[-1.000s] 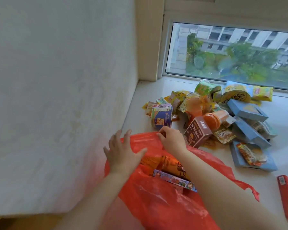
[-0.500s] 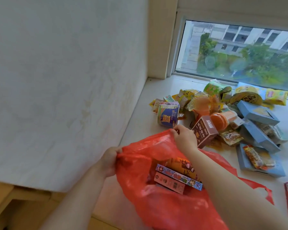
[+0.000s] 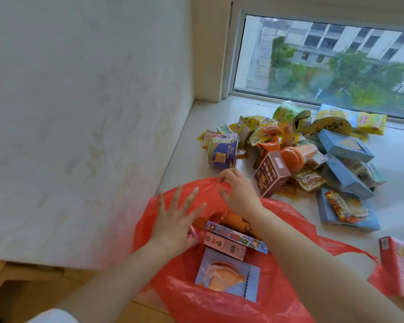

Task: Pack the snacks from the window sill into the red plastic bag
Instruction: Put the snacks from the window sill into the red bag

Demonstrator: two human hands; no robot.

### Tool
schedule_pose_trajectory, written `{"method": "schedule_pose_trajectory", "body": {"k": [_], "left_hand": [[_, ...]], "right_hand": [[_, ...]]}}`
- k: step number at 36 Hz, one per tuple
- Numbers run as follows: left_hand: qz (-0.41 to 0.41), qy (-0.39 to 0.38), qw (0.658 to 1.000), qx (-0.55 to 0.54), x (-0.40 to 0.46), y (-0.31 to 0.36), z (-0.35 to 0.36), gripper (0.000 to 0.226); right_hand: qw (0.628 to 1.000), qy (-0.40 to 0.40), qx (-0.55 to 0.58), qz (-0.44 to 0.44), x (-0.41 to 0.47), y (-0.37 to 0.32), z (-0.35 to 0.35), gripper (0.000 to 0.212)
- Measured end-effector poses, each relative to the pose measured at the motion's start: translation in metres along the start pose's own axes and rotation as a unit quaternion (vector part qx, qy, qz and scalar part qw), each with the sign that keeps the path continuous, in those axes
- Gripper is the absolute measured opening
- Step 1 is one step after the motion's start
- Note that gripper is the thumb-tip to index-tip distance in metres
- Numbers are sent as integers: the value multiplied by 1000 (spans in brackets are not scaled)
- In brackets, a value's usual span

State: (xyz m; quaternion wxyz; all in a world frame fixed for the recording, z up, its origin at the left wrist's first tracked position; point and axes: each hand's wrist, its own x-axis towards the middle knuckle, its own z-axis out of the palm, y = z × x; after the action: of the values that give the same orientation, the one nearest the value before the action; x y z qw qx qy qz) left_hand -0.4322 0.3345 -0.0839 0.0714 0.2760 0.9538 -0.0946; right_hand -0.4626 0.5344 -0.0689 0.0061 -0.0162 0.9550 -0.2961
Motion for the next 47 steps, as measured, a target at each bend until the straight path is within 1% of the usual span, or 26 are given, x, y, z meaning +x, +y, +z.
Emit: {"method": "schedule_pose_trajectory", "body": {"k": [1,2,4,6,8,10,12,14,15,17,19,21,23,25,28,30,31,33,34,36,38,39,40,42,45,47], "left_hand": [[-1,-41,998,38,-2,-9,12,99],[-11,-91,994,56,-5,-19,20,101],[-26,-167,983,77,-10,-33,30,101],[-26,-214,972,91,-12,-36,36,100],[-39,-240,967,81,-9,-31,34,91],[-41,-217,974,53,0,-18,22,75],[-14,-135,991,17,13,-1,6,60],[49,-60,997,-16,27,19,-6,50],[93,-47,994,-22,34,29,-9,48],[185,-65,981,8,47,45,-8,51],[228,-91,967,64,65,54,0,58],[199,-117,970,81,83,57,9,64],[141,-144,978,53,99,59,15,67],[105,-169,980,22,113,60,21,68],[91,-203,975,8,130,58,33,67],[67,-240,968,-11,141,55,44,67],[51,-260,964,-31,146,53,47,66],[28,-268,960,-74,157,52,49,65],[17,-236,967,-96,162,52,49,64],[-28,-123,979,-161,175,54,43,56],[-101,-20,960,-259,191,57,34,42],[-135,18,946,-293,201,58,30,41],[-165,49,935,-311,212,59,26,47],[-224,83,909,-340,233,57,20,71],[-288,60,881,-371,261,52,16,105],[-316,30,864,-391,276,49,15,113]], "right_hand": [[998,12,-46,-39,-5,7,-2,18],[993,24,-90,-74,-11,16,-4,16],[981,6,-167,-102,-23,38,-7,15],[968,-64,-231,-75,-35,59,-10,22],[959,-115,-257,-32,-45,78,-11,28],[956,-122,-268,-4,-52,89,-14,29],[954,-109,-278,4,-58,98,-16,26],[954,-97,-282,22,-62,104,-20,22],[952,-101,-288,38,-64,108,-22,22],[938,-141,-303,88,-67,116,-27,28],[922,-191,-299,157,-71,130,-30,41],[916,-225,-254,214,-77,143,-31,53],[911,-256,-207,248,-85,154,-29,59],[908,-267,-180,269,-93,159,-25,61],[907,-277,-97,302,-101,169,-16,62],[898,-290,-49,328,-102,175,-11,56],[897,-284,-36,338,-100,178,-10,50],[907,-225,-22,354,-91,183,-11,40],[916,-178,-16,359,-84,185,-13,38],[924,-79,16,373,-66,186,-15,40],[919,-10,59,389,-43,182,-16,52],[915,14,78,394,-32,180,-14,60],[911,35,100,398,-20,179,-13,67],[900,71,145,405,-1,176,-9,77],[882,111,193,416,17,174,0,81],[875,123,202,423,26,175,6,80]]}}
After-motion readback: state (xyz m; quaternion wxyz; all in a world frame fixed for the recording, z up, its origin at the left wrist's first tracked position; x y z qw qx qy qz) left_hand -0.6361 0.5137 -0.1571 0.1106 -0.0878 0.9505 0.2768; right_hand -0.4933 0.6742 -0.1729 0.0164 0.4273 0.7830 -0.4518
